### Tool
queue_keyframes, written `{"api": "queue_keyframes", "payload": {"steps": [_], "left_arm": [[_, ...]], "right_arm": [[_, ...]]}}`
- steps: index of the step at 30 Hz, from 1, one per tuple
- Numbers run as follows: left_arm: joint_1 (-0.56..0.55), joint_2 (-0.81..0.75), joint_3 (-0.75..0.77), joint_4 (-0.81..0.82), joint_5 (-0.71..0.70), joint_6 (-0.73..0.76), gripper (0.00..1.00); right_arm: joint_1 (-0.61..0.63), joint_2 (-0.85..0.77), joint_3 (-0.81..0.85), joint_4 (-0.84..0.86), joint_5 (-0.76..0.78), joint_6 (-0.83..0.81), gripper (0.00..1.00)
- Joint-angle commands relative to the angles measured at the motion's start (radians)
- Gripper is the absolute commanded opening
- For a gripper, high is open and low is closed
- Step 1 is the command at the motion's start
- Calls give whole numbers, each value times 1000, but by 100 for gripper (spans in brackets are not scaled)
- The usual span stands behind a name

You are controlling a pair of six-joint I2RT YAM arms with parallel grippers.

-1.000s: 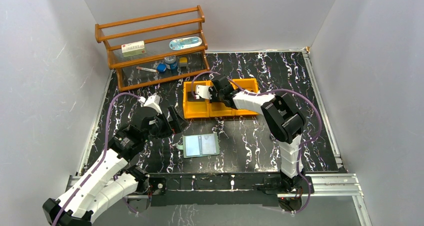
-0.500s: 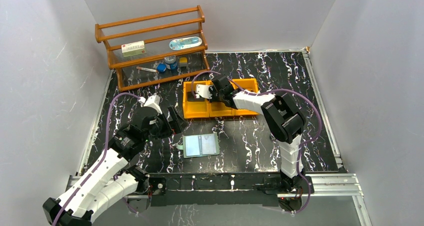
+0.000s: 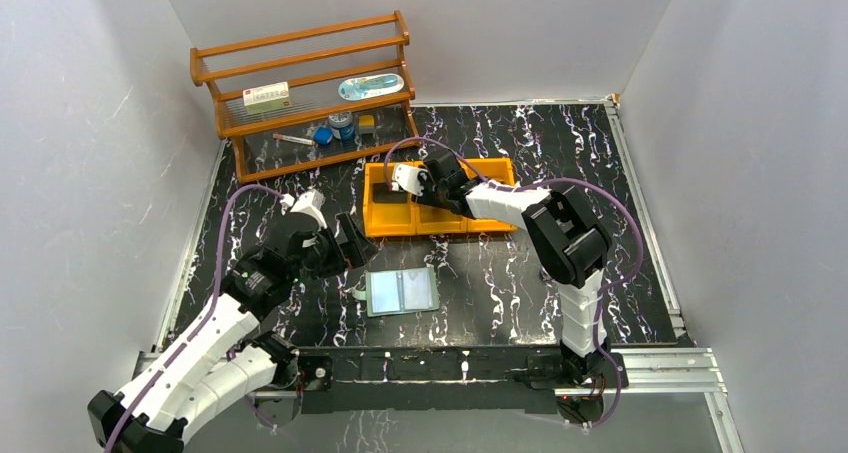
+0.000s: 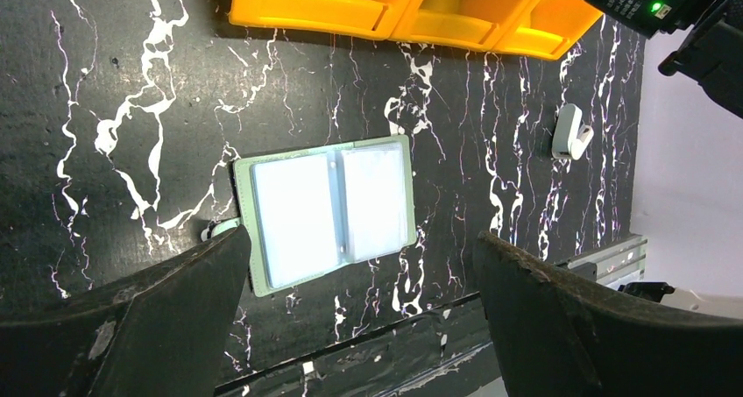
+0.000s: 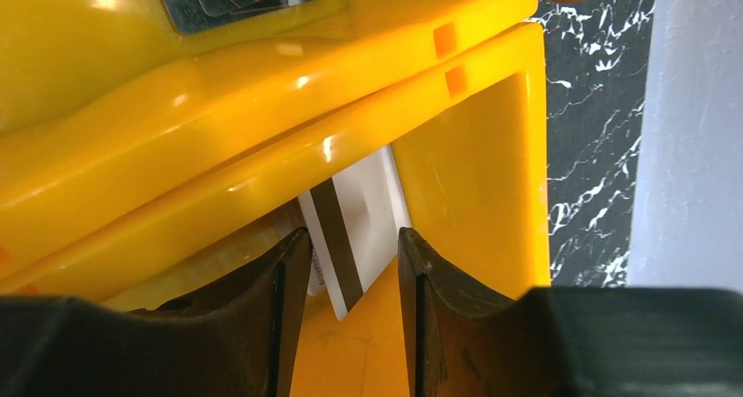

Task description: Take the credit cards out of the card holder

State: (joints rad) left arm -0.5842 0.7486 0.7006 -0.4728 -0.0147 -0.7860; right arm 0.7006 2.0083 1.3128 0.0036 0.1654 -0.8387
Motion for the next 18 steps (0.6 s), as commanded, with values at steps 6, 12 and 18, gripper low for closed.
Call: {"api": "queue_keyframes", "payload": {"steps": [6, 12, 18], "left_arm": [[3, 10, 17, -2, 25, -1, 98], [4, 16, 10, 12, 47, -1, 98], [4, 50, -18, 94, 141, 0, 97]], "right_arm": [[0, -117, -12, 99, -88, 182, 52], [0, -234, -56, 157, -29, 341, 53], [-1, -466, -146, 26, -58, 929, 57]]}}
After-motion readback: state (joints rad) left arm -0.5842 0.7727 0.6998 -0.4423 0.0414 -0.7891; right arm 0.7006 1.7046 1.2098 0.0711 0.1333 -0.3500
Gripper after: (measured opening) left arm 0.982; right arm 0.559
